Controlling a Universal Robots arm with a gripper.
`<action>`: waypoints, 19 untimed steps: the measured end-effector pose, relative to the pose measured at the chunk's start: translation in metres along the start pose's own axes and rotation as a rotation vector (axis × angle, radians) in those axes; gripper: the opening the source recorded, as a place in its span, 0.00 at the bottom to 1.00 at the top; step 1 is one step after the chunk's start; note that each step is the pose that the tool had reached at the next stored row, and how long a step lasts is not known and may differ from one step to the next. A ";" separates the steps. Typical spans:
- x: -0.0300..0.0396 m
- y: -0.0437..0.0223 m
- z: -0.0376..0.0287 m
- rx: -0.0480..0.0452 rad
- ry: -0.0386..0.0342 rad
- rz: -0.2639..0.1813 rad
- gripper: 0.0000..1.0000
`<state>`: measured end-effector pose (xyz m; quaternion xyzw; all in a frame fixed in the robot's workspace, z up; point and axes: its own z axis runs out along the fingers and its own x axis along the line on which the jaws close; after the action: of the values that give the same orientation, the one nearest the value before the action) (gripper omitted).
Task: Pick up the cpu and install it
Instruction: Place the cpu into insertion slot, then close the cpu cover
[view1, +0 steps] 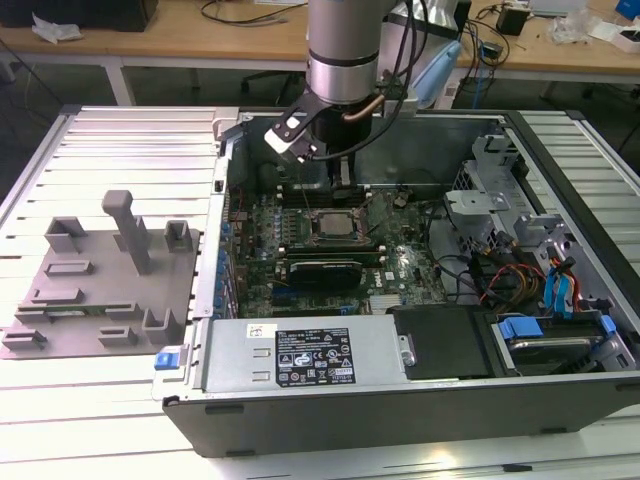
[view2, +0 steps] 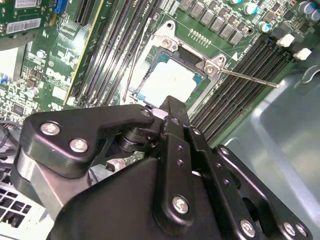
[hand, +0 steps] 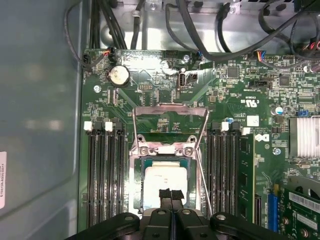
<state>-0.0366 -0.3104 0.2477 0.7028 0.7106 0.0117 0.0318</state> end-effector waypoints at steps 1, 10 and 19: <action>0.0000 0.0000 -0.0003 0.0002 -0.0003 0.000 0.11; -0.0001 0.0009 -0.0002 0.0002 -0.0003 0.000 0.11; -0.0005 0.0020 -0.0161 0.0002 -0.0003 0.000 0.11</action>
<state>-0.0356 -0.3104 0.2639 0.7028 0.7106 0.0115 0.0318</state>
